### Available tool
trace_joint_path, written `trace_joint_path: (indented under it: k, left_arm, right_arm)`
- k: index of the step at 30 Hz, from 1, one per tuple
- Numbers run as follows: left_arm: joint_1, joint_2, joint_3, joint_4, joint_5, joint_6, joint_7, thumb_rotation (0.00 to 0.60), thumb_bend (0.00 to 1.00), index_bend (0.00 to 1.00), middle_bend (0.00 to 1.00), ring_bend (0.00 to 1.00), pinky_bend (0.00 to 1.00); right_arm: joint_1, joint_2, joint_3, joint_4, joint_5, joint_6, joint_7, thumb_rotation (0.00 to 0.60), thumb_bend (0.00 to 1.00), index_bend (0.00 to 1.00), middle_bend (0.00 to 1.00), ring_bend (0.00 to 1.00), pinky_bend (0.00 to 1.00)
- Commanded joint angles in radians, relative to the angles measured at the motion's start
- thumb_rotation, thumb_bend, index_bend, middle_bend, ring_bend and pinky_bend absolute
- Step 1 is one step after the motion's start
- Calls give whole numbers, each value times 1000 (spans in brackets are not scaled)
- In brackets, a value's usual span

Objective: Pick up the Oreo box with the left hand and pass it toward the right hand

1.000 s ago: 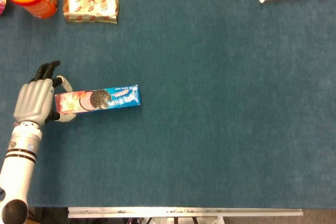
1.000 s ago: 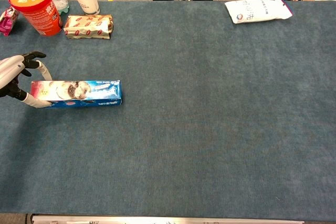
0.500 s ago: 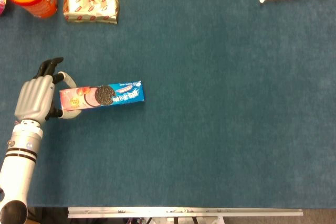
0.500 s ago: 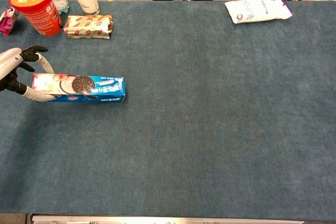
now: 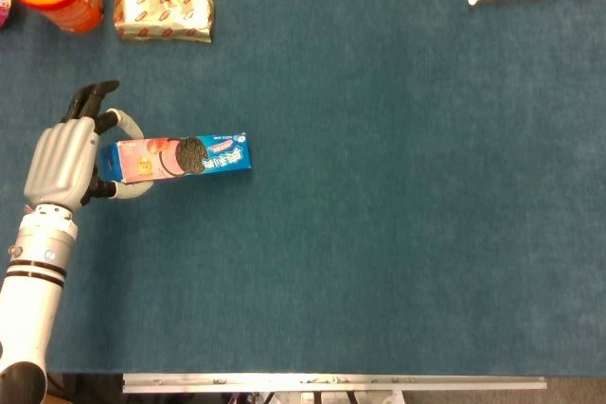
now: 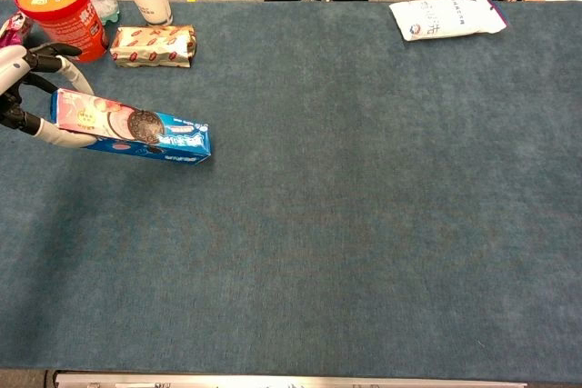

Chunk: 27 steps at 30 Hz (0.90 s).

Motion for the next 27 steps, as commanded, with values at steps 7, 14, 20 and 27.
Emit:
trace_joint_path:
  k: [7, 14, 20, 27]
  left_arm:
    - [1, 27, -17, -51, 29, 22, -25, 600, 243, 843, 104, 62, 256]
    - [-8, 46, -32, -99, 50, 39, -18, 600, 243, 844, 108, 65, 257]
    - [-17, 45, -36, -123, 58, 47, -2, 600, 243, 844, 110, 66, 260]
    - [-33, 32, -46, -150, 58, 58, 13, 600, 243, 845, 114, 68, 266]
  right_arm:
    - [-1, -3, 0, 5, 1, 0, 5, 600, 183, 367, 302, 312, 449]
    - [0, -6, 0, 6, -1, 0, 7, 600, 183, 366, 302, 312, 449]
    - [0, -8, 0, 7, -2, 1, 9, 600, 183, 366, 302, 312, 449]
    - [-2, -9, 0, 4, -12, 11, 14, 600, 183, 366, 302, 312, 449]
